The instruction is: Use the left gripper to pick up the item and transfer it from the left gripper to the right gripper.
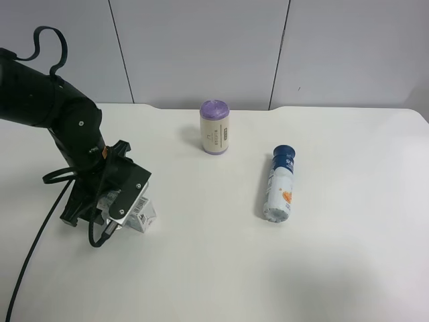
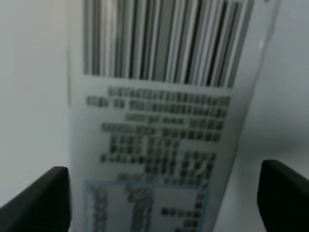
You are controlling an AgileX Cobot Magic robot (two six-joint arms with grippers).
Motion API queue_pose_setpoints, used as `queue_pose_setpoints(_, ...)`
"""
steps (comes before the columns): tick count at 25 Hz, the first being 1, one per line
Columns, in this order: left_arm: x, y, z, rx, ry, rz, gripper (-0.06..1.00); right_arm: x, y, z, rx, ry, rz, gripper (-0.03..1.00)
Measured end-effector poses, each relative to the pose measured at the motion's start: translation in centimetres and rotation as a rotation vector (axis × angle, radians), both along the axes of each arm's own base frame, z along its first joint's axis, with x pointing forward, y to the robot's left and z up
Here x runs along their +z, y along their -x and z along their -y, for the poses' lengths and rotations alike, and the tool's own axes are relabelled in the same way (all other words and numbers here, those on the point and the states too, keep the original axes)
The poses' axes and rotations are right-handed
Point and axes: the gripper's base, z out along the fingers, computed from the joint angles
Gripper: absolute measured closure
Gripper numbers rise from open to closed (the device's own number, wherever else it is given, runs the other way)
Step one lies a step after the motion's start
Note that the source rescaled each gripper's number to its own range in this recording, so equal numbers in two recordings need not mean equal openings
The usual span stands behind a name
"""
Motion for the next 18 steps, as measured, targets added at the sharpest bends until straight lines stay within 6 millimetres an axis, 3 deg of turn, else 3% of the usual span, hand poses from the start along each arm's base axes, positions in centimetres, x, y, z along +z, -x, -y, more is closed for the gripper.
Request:
queue_pose_setpoints(5, -0.30, 0.25, -0.17, -0.011, -0.006, 0.000, 0.53, 0.00, 0.00, 0.00, 0.000, 0.000, 0.000, 0.04)
queue_pose_setpoints(11, -0.29, 0.15, -0.08, -0.012, 0.005, 0.014, 0.94, 0.00, 0.00, 0.00, 0.000, 0.000, 0.000, 0.04)
queue_pose_setpoints(18, -0.25, 0.19, -0.05, 0.018, 0.017, 0.012, 0.94, 0.00, 0.00, 0.00, 0.000, 0.000, 0.000, 0.04)
